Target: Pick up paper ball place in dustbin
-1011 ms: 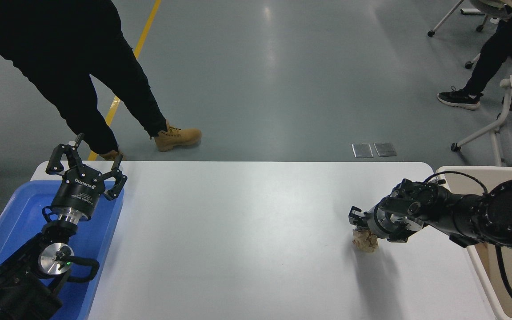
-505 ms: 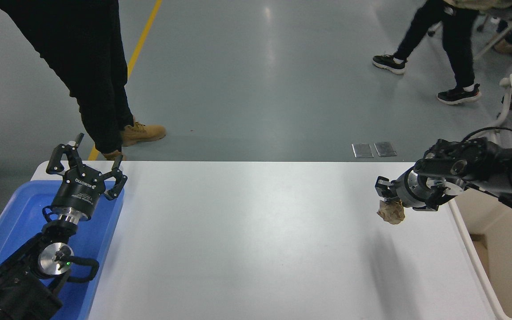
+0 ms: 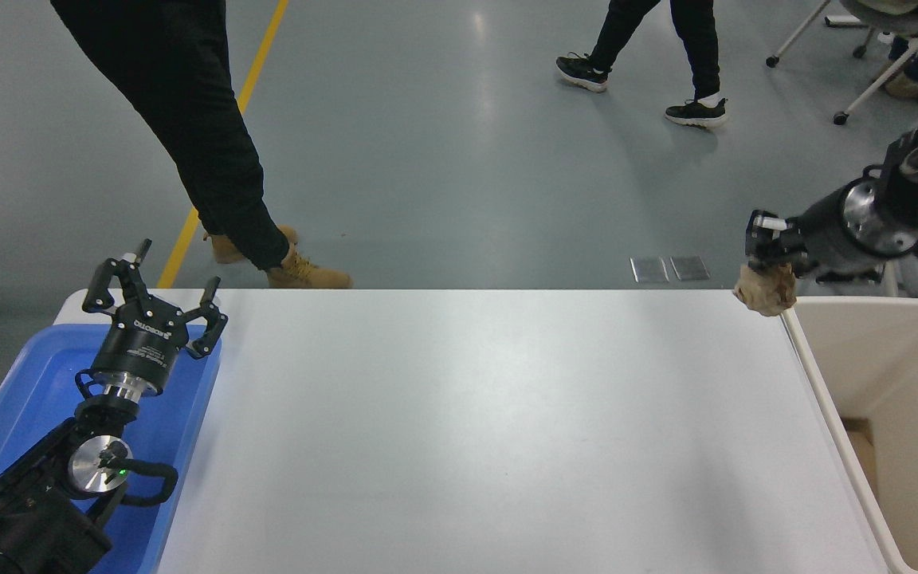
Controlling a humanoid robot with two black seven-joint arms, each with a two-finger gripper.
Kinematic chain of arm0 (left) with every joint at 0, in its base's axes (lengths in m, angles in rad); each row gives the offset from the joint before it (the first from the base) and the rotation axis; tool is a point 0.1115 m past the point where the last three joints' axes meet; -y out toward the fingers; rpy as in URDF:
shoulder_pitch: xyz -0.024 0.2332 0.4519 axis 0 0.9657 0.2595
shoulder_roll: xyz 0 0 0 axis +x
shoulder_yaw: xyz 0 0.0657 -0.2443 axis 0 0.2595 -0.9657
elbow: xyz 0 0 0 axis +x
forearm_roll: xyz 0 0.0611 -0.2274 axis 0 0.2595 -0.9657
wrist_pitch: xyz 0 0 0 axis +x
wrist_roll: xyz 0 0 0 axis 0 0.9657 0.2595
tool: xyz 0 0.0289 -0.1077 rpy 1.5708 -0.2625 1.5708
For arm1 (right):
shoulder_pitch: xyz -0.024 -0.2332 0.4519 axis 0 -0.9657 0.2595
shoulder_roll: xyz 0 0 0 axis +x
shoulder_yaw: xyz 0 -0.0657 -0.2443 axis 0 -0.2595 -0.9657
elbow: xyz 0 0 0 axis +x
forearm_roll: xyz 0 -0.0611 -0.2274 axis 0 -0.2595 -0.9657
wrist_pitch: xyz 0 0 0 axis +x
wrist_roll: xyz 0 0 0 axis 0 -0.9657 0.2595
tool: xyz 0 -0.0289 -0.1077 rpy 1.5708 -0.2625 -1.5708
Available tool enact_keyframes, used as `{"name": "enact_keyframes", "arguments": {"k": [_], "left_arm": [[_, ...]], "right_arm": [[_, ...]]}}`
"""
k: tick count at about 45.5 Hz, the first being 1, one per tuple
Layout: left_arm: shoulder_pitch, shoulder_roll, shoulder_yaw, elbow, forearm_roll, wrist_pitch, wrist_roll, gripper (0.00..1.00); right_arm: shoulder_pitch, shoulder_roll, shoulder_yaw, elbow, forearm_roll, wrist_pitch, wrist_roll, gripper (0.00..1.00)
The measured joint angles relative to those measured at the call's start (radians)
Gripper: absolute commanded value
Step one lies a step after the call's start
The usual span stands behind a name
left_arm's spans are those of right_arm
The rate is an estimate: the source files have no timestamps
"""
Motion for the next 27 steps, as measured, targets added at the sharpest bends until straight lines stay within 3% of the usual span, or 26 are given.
{"name": "enact_keyframes", "arguments": {"k": [15,27], "left_arm": [[0.001,0.001,0.000,0.000,0.000,0.000,0.000,0.98],[0.001,0.000,0.000,0.000,0.000,0.000,-0.001,0.98]], "right_arm": [[0.032,-0.020,-0.012,-0.011,-0.004,0.004,0.000,0.00],[-0.177,-0.027,0.026,-0.271,0.006,-0.080,0.000,0.00]]}}
